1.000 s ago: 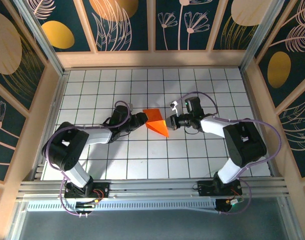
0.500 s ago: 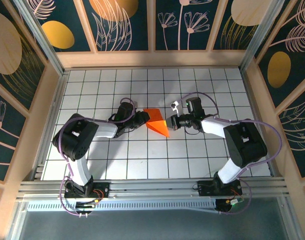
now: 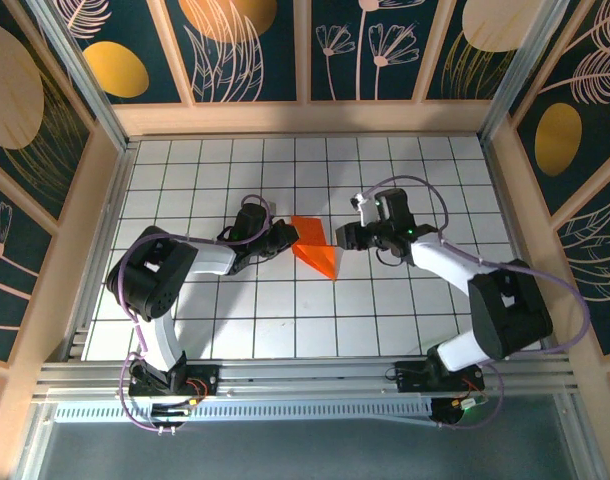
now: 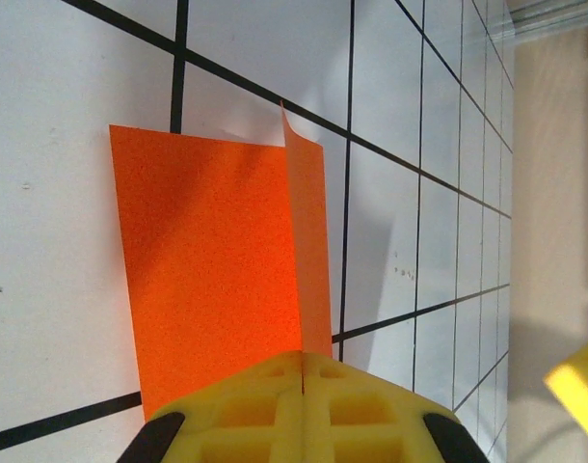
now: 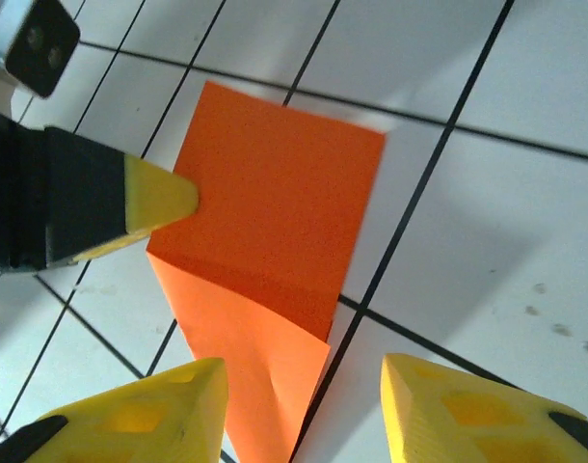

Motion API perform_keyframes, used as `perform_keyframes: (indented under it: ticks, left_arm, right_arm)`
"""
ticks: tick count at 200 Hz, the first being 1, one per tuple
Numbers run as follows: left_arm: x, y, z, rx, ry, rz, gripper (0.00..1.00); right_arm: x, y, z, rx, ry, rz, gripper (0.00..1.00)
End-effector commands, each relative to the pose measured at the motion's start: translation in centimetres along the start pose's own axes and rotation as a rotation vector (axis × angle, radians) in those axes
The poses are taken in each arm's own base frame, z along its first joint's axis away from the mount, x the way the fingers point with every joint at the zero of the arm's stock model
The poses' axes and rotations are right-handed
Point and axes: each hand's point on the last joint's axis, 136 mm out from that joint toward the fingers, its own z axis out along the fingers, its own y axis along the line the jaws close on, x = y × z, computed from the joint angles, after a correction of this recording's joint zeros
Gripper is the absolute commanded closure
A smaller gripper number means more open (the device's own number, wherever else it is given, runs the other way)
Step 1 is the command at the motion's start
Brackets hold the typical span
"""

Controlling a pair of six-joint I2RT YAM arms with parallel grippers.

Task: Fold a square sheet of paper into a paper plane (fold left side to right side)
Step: Fourth fold the wing at the center of the table.

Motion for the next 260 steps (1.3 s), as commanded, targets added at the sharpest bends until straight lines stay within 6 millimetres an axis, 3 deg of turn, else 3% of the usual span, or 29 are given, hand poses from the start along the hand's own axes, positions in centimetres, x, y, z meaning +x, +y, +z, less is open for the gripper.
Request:
perform_keyframes:
  ticks: [1,44,93,175,260]
  left_arm:
    - [-0.7,-2.4,-0.6,0.063,-0.006,-0.001,1.00]
    - [-0.5,-2.6,-0.6,0.066,-0.002,-0.003,1.00]
    - [-0.4,-2.6,-0.6,0.060,0.001,0.001,1.00]
    - [-0.2,-2.5,-0.6,0.053,0.004,0.004,1.00]
    - [-0.2,-2.4,-0.6,0.048,0.006,0.005,1.00]
  right_arm:
    - [0.0,-0.5,-1.3,0.221,0.011,-0.019,0.53]
    - [3.2,2.5,0.0,0.362,0.073,-0.092,0.53]
    - [5.9,4.3,2.8,0.445,0.123,-0.176,0.49]
    - [6.7,4.4,5.7,0.528,0.135,-0.240,0.49]
    - [6.9,4.2,7.0,0.550,0.131,-0.254,0.60]
